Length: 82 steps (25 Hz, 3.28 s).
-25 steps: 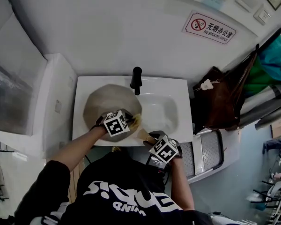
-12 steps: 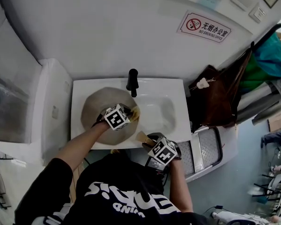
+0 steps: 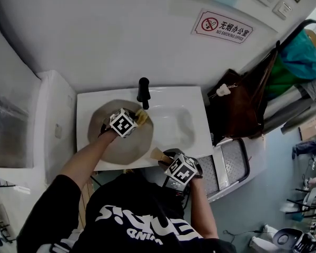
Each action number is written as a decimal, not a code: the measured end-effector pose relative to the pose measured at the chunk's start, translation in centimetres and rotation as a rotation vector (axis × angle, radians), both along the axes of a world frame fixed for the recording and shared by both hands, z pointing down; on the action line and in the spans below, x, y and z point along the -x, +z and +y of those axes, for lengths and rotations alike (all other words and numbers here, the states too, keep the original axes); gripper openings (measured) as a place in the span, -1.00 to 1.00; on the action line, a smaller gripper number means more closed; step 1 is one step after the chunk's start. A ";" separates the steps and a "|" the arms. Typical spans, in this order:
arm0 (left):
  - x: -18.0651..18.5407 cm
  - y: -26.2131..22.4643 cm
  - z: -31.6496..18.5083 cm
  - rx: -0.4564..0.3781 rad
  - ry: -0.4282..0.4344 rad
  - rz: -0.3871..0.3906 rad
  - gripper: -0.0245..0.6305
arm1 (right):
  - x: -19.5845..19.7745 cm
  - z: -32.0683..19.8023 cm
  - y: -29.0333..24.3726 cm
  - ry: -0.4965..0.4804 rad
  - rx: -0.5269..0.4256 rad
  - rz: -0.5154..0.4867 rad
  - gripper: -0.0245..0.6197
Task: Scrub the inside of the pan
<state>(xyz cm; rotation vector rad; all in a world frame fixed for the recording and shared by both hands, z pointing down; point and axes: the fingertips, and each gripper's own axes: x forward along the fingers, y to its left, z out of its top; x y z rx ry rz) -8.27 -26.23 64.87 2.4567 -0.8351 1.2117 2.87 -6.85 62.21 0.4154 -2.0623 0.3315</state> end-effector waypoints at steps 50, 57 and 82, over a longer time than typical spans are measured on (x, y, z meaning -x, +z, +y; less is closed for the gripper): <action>7.9 2.8 18.1 0.468 0.457 -0.525 -0.85 | -0.1 -0.3 -0.7 -0.013 0.015 -0.056 -0.39; 4.9 2.3 18.4 0.489 0.436 -0.454 -0.85 | 0.0 -0.4 -0.7 -0.015 0.013 -0.056 -0.39; -3.0 3.4 9.6 0.259 0.167 -0.186 -0.85 | -0.2 0.1 -0.2 -0.025 0.036 -0.054 -0.39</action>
